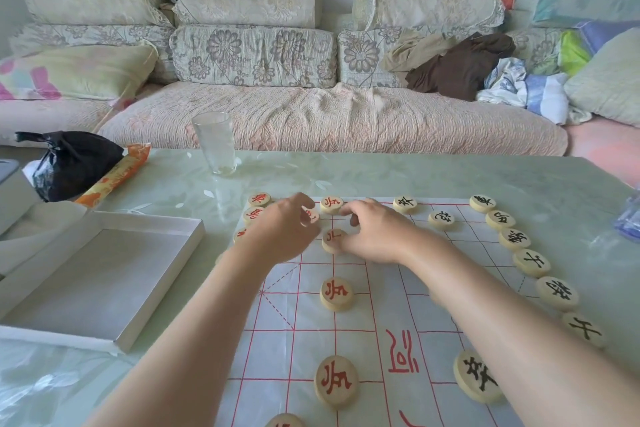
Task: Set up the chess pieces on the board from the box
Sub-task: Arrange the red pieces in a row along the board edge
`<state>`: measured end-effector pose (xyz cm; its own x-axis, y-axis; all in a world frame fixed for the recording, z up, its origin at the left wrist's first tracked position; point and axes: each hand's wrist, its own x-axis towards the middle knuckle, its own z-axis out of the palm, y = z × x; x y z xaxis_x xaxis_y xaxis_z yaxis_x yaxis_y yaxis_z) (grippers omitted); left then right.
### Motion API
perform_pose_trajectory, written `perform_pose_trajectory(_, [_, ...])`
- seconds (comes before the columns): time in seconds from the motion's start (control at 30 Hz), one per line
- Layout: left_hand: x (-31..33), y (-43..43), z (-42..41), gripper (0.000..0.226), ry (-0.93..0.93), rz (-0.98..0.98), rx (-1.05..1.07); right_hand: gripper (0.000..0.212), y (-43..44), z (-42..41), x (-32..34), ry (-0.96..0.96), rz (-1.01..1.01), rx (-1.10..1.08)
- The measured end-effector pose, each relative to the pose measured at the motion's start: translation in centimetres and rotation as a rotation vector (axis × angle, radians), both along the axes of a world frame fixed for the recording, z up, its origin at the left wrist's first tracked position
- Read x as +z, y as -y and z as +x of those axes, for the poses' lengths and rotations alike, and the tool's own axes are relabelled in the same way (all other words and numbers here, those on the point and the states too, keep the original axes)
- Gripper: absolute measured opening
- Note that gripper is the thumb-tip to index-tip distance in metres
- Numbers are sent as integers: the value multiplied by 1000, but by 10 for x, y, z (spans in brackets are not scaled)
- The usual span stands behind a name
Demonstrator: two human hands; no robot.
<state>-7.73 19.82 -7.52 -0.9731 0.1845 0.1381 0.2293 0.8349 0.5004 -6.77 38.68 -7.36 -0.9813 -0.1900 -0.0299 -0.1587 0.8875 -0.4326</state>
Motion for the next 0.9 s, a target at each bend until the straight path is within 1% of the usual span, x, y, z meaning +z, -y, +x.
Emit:
perform_pose_trajectory(0.07, [4, 9, -10, 34, -17, 25, 50, 53, -2, -6, 3, -18, -18, -17])
perform_pose_trajectory(0.17, [3, 20, -24, 37, 14, 17, 76, 46, -2, -26, 4, -70, 59, -36])
perform_pose_trajectory(0.3, [-1, 19, -37, 46, -19, -64, -13, 56, 3, -60, 10, -32, 114, -14])
perform_pose_trajectory(0.37, [-2, 15, -44, 51, -20, -85, -49, 63, 7, -71, 14, -15, 143, 41])
perform_pose_trajectory(0.47, [2, 10, -52, 57, 21, -83, -88, 65, 12, -79, 15, 15, 186, 133])
perform_pose_trajectory(0.53, [3, 9, -55, 58, 40, -88, -112, 58, 14, -82, 13, 23, 197, 147])
perform_pose_trajectory(0.63, [1, 9, -57, 59, 52, -107, -130, 34, 13, -88, 9, -23, 206, 138])
perform_pose_trajectory(0.7, [-1, 10, -59, 60, 50, -113, -126, 26, 10, -91, 7, -27, 202, 126])
perform_pose_trajectory(0.77, [-2, 10, -59, 61, 42, -112, -124, 33, 7, -91, 7, -13, 189, 118])
perform_pose_trajectory(0.83, [-4, 10, -60, 62, 50, -109, -131, 50, 6, -91, 7, -8, 190, 113])
perform_pose_trajectory(0.9, [-6, 10, -61, 63, 60, -130, -139, 58, 6, -92, 7, -9, 193, 106])
